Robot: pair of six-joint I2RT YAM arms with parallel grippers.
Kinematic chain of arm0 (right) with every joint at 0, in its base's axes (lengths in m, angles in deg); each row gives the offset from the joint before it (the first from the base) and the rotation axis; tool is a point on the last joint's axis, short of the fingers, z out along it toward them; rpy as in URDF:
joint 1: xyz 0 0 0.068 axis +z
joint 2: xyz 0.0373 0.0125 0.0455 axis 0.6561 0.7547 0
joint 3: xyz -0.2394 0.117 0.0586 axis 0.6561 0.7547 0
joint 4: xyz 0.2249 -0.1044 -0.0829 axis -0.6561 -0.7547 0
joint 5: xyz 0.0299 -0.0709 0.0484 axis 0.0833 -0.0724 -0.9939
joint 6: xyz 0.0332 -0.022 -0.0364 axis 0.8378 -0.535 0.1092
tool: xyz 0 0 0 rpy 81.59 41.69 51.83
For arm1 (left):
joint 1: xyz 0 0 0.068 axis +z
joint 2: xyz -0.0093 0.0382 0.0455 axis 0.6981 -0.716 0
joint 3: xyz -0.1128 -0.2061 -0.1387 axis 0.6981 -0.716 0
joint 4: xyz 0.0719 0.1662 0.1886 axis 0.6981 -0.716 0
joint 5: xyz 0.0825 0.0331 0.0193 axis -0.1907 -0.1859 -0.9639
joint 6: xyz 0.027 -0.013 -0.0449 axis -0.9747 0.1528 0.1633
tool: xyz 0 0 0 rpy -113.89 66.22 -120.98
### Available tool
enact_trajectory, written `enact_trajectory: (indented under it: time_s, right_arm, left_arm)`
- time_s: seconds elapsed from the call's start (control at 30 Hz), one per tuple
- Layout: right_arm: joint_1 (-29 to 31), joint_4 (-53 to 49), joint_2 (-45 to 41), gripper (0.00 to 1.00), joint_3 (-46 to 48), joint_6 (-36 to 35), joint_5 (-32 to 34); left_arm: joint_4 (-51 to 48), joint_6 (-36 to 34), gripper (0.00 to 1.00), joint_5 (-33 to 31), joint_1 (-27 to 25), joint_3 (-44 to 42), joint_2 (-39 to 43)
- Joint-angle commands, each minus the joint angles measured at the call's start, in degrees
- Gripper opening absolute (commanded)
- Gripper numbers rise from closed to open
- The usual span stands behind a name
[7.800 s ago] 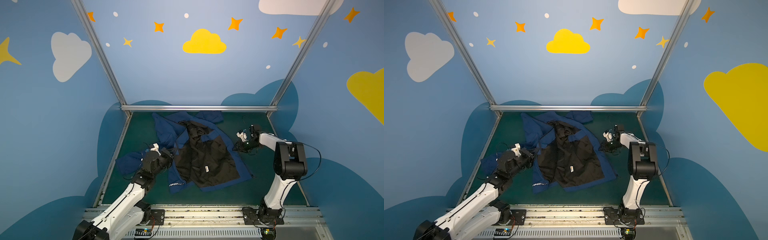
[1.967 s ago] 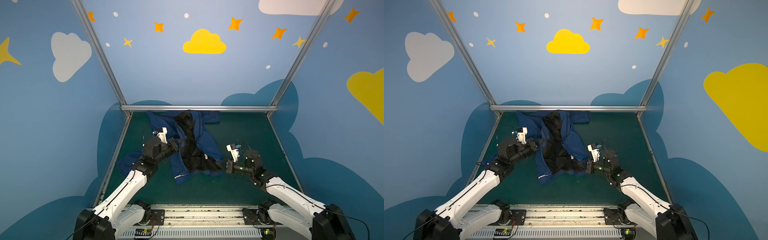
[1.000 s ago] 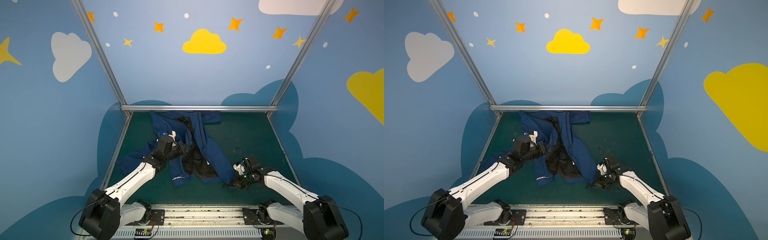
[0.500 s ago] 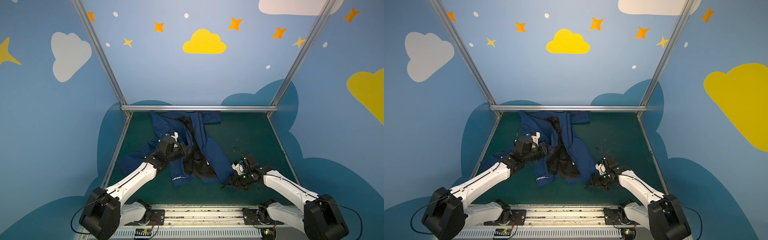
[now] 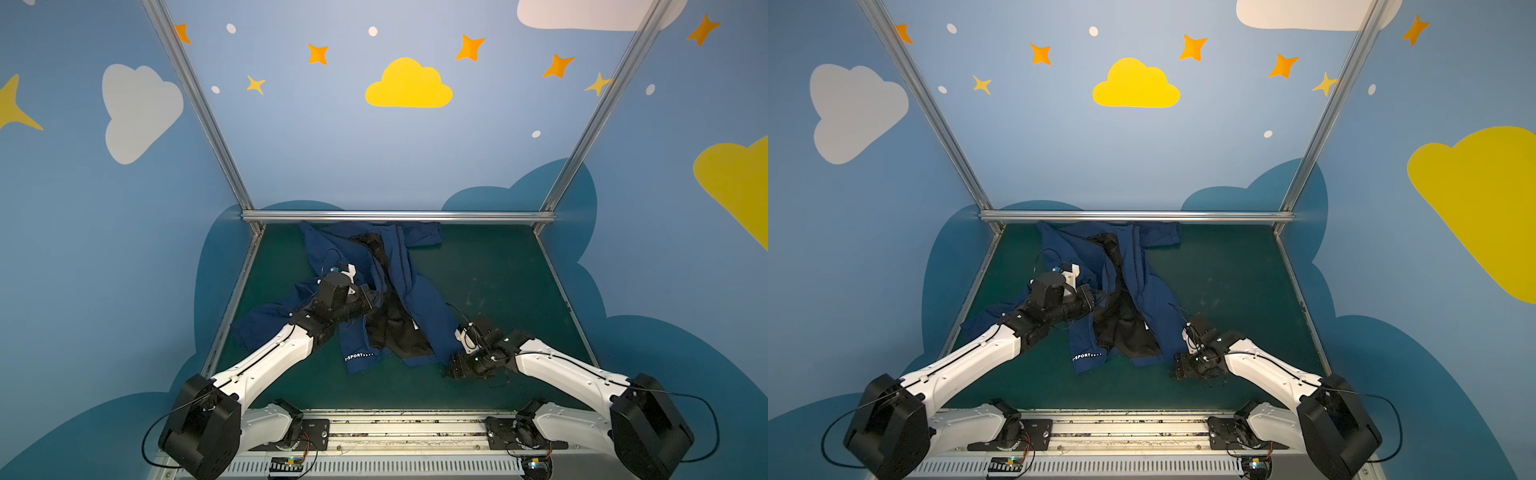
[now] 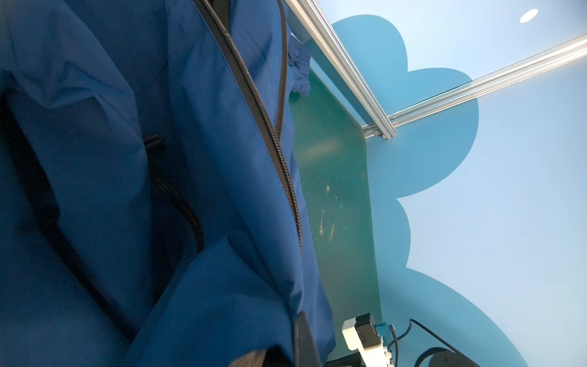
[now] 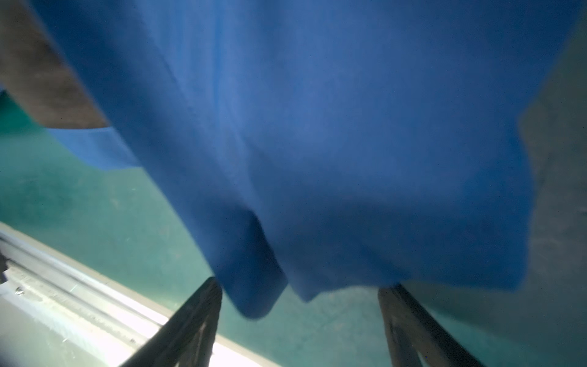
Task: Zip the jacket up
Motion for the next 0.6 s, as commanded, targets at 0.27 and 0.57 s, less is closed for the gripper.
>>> enact_trajectory:
  time_s: [0.27,0.57]
  right_arm:
    - [-1.0,5.8,-2.3,0.61,0.6,-1.6,-1.7]
    - [-1.9,4.7,-0.3,0.73,1.5,-2.1,-4.1]
  left_arm:
    - [-0.4,-0.1,0.03,-0.5,-0.1,0.4,1.8]
    - [-0.3,0.1,0.03,-0.3,-0.1,0.5,1.7]
